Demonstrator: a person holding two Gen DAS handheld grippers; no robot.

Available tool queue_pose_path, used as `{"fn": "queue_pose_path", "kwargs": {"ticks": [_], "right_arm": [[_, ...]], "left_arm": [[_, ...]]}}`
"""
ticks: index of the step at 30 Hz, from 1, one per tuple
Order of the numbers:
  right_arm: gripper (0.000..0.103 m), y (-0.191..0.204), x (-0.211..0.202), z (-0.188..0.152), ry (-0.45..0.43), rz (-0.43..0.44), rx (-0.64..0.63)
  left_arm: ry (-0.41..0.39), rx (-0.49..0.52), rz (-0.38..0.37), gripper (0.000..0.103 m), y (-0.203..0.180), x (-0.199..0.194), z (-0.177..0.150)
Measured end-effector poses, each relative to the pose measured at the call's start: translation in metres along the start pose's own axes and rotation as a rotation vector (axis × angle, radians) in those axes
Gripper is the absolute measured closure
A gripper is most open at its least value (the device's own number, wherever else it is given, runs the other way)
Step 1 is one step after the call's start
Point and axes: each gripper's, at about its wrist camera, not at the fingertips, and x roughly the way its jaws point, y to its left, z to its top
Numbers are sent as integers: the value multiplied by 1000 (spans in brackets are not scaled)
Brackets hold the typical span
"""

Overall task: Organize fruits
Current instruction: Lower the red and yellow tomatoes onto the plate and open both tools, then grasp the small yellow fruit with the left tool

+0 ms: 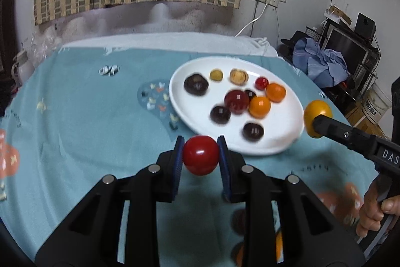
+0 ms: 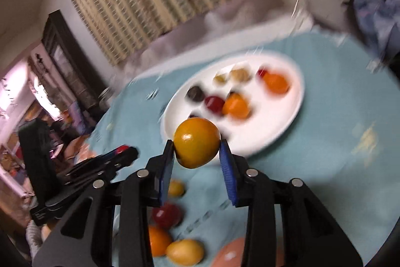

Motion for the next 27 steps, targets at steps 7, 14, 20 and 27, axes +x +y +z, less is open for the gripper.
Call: {"fn": "queue_pose_path", "kwargs": {"ticks": [7, 14, 20, 27], "right_arm": [[65, -26, 37, 13, 0, -87, 48], [33, -35, 28, 26, -43, -83, 94], [29, -15, -15, 16, -64, 15, 98], [19, -19, -36, -31, -30, 46, 168]], "left_arm": [[8, -2, -8, 75, -18, 45, 36], [24, 13, -5, 43, -24, 60, 25], [11, -41, 19, 37, -2, 21, 3], [70, 13, 10, 37, -10, -7, -48]]}}
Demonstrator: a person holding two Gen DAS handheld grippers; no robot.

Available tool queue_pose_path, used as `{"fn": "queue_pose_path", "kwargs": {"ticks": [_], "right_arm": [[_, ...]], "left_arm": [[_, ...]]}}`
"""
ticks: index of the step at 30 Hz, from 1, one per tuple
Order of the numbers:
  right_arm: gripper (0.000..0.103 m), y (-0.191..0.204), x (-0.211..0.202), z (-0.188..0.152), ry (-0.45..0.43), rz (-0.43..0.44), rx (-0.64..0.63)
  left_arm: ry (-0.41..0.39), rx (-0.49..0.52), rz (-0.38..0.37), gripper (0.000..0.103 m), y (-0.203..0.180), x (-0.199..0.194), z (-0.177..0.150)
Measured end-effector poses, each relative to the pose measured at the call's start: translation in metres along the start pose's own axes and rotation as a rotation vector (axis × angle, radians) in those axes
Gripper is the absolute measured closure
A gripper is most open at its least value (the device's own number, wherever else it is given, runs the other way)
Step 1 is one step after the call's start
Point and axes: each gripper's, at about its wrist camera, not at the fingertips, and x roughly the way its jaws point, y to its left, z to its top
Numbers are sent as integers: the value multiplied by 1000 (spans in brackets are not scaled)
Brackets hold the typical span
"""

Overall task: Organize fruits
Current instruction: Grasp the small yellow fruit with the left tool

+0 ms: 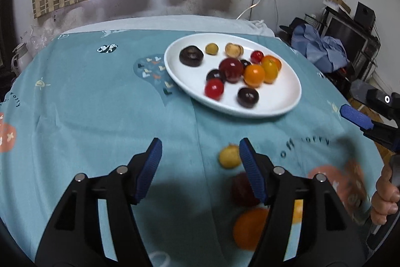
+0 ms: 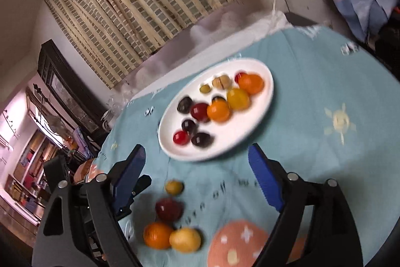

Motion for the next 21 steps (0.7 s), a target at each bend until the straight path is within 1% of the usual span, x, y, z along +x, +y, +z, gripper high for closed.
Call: {"fn": "queue_pose_path", "kwargs": {"ticks": [2, 4, 6, 7, 9, 13, 15, 17, 19, 20, 21], "right_arm": [[19, -1, 0, -2, 6, 3, 10], [19, -1, 2, 0, 10, 7, 17], [19, -3, 3, 1, 23, 5, 25], [19, -5, 4, 1, 30, 4, 34], [19, -8, 7, 2, 37, -1, 51], [19, -15, 7, 2, 42, 3, 87], [19, -16, 6, 3, 41, 6, 97], [19, -17, 5, 3, 40, 8, 101], [18, -18, 5, 4, 40, 11, 102], [18, -18, 5, 4, 39, 10, 103], [18, -18, 5, 4, 39, 11, 103]], "left_arm": [[6, 6, 14, 37, -2, 2, -2], [26, -17, 7, 37, 1, 8, 1], [57, -43, -28, 37, 5, 15, 4], [85, -55, -60, 37, 5, 20, 7], [121, -57, -88, 37, 3, 29, 11], [175, -28, -58, 37, -5, 46, 14], [200, -35, -61, 32, -3, 52, 13], [193, -44, -45, 32, 2, 47, 14], [161, -64, 26, 33, 17, 35, 16], [153, -82, 51, 33, 26, 31, 15], [145, -122, 58, 34, 38, 26, 13]]}}
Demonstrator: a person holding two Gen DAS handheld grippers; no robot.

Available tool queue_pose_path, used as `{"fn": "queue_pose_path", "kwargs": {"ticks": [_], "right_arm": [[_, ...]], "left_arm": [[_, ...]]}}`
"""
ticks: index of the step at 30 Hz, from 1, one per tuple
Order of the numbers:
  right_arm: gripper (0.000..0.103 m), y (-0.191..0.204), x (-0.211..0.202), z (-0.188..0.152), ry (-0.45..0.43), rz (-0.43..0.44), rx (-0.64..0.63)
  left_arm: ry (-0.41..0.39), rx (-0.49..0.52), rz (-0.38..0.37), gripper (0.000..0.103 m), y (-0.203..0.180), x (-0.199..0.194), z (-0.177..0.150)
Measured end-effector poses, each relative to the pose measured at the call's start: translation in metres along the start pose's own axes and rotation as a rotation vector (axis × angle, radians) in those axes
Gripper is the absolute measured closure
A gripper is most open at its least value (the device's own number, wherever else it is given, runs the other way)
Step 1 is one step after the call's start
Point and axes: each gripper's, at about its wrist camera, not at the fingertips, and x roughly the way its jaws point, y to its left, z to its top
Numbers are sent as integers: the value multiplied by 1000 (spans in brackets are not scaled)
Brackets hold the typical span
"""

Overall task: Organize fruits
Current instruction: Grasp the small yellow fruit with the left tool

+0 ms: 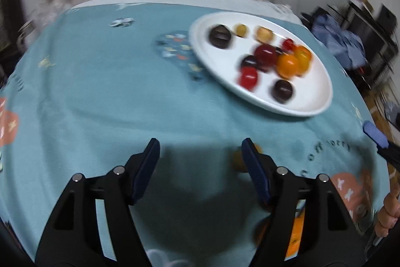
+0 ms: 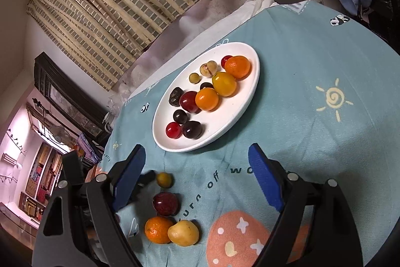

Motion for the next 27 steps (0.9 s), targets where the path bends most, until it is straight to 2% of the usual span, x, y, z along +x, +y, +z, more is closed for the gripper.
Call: {"fn": "queue_pose_path", "kwargs": {"ticks": [1, 3, 7, 9, 14, 16, 18, 20, 23, 27], "right_arm": [[18, 0, 0, 0, 1, 2, -1], [18, 1, 1, -1, 6, 3, -8], [18, 5, 1, -3, 10, -3, -37], [18, 6, 2, -4, 13, -4, -37], [19, 5, 3, -4, 21, -10, -33], [19, 5, 3, -4, 21, -10, -34], [19, 5, 4, -4, 22, -13, -35], [19, 4, 4, -4, 23, -12, -32], [19, 4, 4, -4, 23, -11, -32], [19, 5, 6, -5, 34, -14, -42]], "left_arm": [[-1, -57, -37, 34, 15, -5, -2], [2, -104, -94, 34, 27, -9, -6], [-25, -68, -146, 36, 14, -13, -8], [0, -24, -174, 36, -6, -7, -4], [54, 65, -162, 39, -41, 9, -1], [84, 97, -158, 46, -51, 15, 0], [132, 124, -157, 64, -57, 23, -1], [148, 108, -171, 68, -55, 28, -2], [165, 63, -190, 69, -49, 30, -1], [167, 93, -153, 69, -60, 32, -1]]}}
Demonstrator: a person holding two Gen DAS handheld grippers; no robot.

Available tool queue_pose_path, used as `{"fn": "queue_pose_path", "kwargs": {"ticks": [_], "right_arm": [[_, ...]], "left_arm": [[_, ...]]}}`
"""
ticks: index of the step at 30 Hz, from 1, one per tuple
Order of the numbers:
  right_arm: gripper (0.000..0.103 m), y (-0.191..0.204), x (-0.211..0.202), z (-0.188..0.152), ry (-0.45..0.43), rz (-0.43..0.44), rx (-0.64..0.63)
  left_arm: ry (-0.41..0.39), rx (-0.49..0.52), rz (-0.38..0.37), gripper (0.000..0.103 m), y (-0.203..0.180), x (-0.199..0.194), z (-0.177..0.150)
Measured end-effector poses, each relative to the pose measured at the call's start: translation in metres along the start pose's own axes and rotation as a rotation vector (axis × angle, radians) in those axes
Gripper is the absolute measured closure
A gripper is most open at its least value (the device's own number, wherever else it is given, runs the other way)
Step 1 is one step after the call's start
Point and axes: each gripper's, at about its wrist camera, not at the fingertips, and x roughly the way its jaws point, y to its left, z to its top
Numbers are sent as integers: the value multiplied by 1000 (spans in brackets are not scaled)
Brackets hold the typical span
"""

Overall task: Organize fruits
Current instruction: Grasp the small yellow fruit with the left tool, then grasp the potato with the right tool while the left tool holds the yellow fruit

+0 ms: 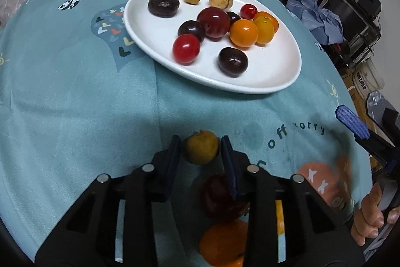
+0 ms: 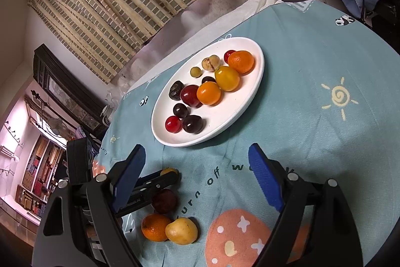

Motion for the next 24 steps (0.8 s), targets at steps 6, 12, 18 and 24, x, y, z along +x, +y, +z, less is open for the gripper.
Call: {"fn": "queue_pose_path", "kwargs": {"ticks": [6, 12, 18, 24], "right_arm": [[19, 1, -1, 0, 5, 8, -9], [19, 7, 2, -5, 36, 19, -43], [19, 41, 15, -43, 164, -1, -275], [43, 48, 16, -76, 196, -33, -388]], "left_arm": [[-50, 18, 43, 75, -4, 1, -1], [-173, -75, 54, 76, 33, -36, -26], [-278, -170, 58, 76, 78, -75, -54], [-254, -140, 44, 76, 73, -65, -51]]}}
